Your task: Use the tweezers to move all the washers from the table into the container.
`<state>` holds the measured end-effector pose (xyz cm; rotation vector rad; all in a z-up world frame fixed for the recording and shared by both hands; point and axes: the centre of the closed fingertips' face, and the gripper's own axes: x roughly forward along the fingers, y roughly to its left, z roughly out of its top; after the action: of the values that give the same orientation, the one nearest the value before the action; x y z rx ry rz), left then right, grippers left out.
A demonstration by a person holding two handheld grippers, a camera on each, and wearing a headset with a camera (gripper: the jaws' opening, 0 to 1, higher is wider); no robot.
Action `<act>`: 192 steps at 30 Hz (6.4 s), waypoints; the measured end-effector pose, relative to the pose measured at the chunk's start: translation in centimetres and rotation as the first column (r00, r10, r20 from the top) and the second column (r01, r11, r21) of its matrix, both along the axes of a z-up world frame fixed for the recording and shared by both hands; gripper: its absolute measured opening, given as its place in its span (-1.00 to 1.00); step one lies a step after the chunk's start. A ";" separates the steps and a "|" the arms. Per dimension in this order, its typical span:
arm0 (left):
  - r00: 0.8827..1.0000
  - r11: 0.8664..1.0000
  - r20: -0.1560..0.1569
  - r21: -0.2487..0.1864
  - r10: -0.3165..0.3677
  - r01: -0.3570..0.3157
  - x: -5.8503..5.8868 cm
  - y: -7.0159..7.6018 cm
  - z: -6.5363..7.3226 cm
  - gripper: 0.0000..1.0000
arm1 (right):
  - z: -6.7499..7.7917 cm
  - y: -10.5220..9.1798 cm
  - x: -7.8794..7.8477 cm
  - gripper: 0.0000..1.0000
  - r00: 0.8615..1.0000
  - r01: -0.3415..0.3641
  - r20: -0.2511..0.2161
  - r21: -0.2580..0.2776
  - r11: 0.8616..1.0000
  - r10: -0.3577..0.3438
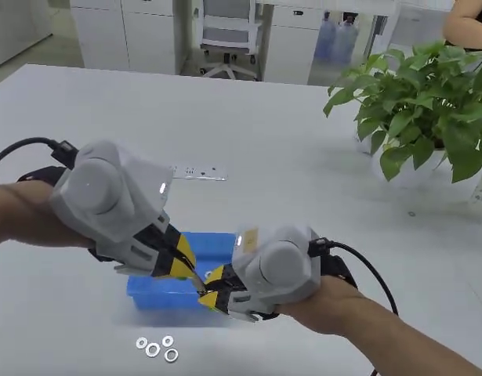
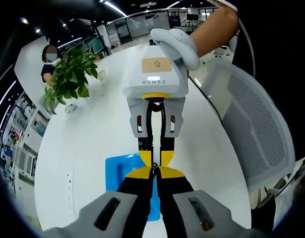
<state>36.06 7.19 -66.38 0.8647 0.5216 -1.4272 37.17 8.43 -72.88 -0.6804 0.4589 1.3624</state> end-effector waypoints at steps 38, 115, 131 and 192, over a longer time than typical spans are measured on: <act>1.000 1.000 -0.016 0.029 0.013 -0.013 4.9 0.6 -2.2 -0.87 | -2.3 0.9 4.8 -0.80 0.999 0.007 -0.042 0.004 1.000 -0.007; 0.999 0.999 -0.038 0.040 0.020 -0.019 4.2 1.0 -1.2 -0.87 | -1.4 1.6 4.1 -0.80 0.999 0.005 -0.051 0.004 1.000 -0.004; 0.999 0.997 -0.030 0.068 0.025 -0.023 1.4 1.8 -0.5 -0.87 | -0.7 2.4 1.4 -0.80 0.999 -0.026 -0.025 0.004 1.000 0.026; 0.993 0.989 -0.101 0.135 0.067 -0.053 -5.1 3.7 -5.8 -0.87 | -5.9 4.2 -5.9 -0.78 0.989 -0.100 -0.107 -0.007 0.995 0.098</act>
<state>30.97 10.94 -72.15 0.8743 0.7227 -1.4004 31.27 12.59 -78.80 -0.6496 0.5242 1.4959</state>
